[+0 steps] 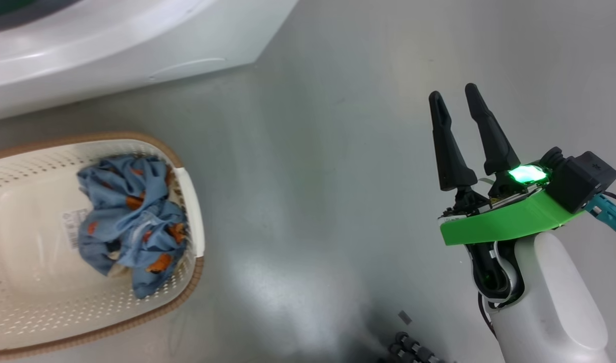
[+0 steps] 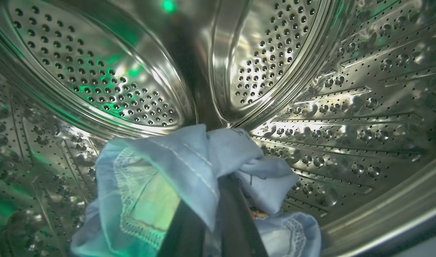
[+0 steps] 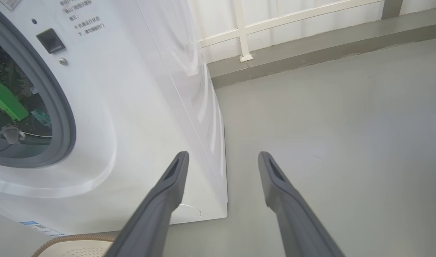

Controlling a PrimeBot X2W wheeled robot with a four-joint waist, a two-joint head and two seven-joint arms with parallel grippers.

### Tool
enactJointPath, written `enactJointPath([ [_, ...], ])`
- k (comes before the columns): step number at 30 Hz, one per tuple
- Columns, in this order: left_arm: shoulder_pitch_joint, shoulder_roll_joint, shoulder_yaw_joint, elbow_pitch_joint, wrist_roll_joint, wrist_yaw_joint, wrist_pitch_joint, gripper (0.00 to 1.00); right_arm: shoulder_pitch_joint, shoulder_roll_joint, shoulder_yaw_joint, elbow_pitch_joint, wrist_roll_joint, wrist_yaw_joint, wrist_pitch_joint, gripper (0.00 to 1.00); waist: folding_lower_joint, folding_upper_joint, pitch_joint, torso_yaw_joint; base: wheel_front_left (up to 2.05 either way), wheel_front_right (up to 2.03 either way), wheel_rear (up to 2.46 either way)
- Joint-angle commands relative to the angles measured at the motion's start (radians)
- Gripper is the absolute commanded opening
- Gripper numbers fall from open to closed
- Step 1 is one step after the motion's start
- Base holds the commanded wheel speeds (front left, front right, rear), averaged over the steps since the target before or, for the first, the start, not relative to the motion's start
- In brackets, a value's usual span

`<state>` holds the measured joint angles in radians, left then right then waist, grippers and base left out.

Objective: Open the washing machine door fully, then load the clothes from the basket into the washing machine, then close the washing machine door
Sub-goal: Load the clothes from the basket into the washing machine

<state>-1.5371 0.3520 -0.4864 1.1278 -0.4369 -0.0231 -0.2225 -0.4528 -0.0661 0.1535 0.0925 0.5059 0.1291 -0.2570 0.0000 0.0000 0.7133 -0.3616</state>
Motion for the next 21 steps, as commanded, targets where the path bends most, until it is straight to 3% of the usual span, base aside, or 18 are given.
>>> enactJointPath([
  [1,-0.033,0.042,0.005,-0.018,0.012,0.01,-0.01,0.0,0.011,0.0,0.022,-0.026,0.01,0.002,-0.005,1.0,0.0,0.0,0.018,-0.018,0.0,0.0,0.0],
  [2,-0.039,0.041,0.004,-0.015,0.014,0.014,-0.016,0.0,0.011,0.001,0.022,-0.025,0.01,0.002,-0.005,1.0,0.0,0.0,0.019,-0.018,0.0,0.0,0.0],
  [3,-0.041,0.037,0.002,-0.008,0.016,0.016,-0.019,0.33,0.01,0.002,0.021,-0.024,0.009,0.002,-0.005,1.0,0.0,0.0,0.018,-0.018,0.0,0.0,0.0],
  [4,-0.039,0.03,-0.001,0.009,0.015,0.016,-0.013,1.0,0.01,0.003,0.022,-0.022,0.009,0.002,-0.005,1.0,0.0,0.0,0.015,-0.016,0.0,0.0,0.0],
  [10,-0.04,0.002,-0.01,0.088,0.004,0.014,0.036,1.0,0.001,0.006,0.041,-0.01,0.005,0.002,-0.005,1.0,0.0,0.0,-0.008,-0.004,0.0,0.0,0.0],
  [21,0.039,-0.046,-0.017,0.116,-0.022,-0.028,-0.009,1.0,0.008,-0.017,0.04,0.001,0.003,0.002,-0.005,1.0,0.0,0.0,-0.078,0.044,0.0,0.0,0.0],
])
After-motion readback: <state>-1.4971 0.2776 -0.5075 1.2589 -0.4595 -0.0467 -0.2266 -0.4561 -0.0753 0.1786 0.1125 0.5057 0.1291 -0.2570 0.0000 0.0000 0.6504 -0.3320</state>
